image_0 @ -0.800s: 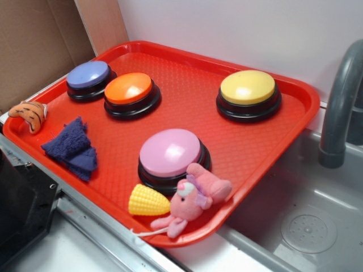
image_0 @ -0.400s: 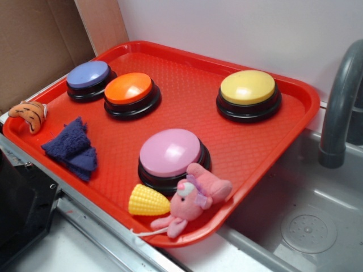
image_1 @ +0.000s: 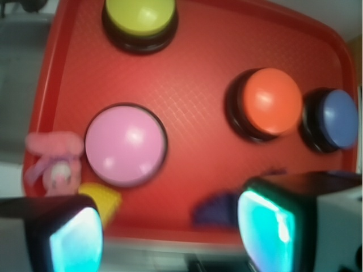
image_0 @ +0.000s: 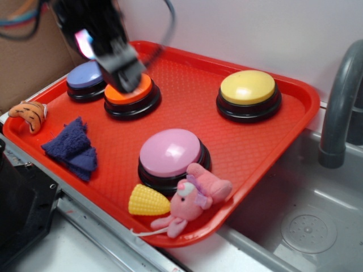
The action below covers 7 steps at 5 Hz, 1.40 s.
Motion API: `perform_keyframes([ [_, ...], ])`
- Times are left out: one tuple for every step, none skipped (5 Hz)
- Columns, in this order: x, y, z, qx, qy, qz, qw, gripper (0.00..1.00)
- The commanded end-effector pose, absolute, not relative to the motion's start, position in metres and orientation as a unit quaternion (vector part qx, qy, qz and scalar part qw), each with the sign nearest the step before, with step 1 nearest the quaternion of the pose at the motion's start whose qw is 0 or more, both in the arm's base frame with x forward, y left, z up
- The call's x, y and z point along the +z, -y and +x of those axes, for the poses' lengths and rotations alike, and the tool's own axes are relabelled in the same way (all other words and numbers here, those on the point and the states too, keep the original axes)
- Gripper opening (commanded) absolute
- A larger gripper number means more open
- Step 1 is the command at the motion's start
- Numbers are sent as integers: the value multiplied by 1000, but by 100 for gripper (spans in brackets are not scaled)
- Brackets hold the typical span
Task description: Push the pink button.
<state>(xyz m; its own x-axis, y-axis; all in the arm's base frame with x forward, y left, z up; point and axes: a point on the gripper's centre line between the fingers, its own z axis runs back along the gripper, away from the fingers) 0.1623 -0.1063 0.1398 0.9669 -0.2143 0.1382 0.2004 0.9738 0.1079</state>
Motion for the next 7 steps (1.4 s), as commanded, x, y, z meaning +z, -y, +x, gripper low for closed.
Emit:
perform_keyframes([
  [145,111,166,-105,94,39,989,100],
  [145,111,166,-105,94,39,989,100],
  [95,113,193,-118,72,51,989,100],
  [67,107,204,-113,72,57,989,100],
  [45,102,210,-99,41,43,993,100],
  [50,101,199,-85,6,54,995,100],
  [65,99,200,-85,19,64,994,100],
])
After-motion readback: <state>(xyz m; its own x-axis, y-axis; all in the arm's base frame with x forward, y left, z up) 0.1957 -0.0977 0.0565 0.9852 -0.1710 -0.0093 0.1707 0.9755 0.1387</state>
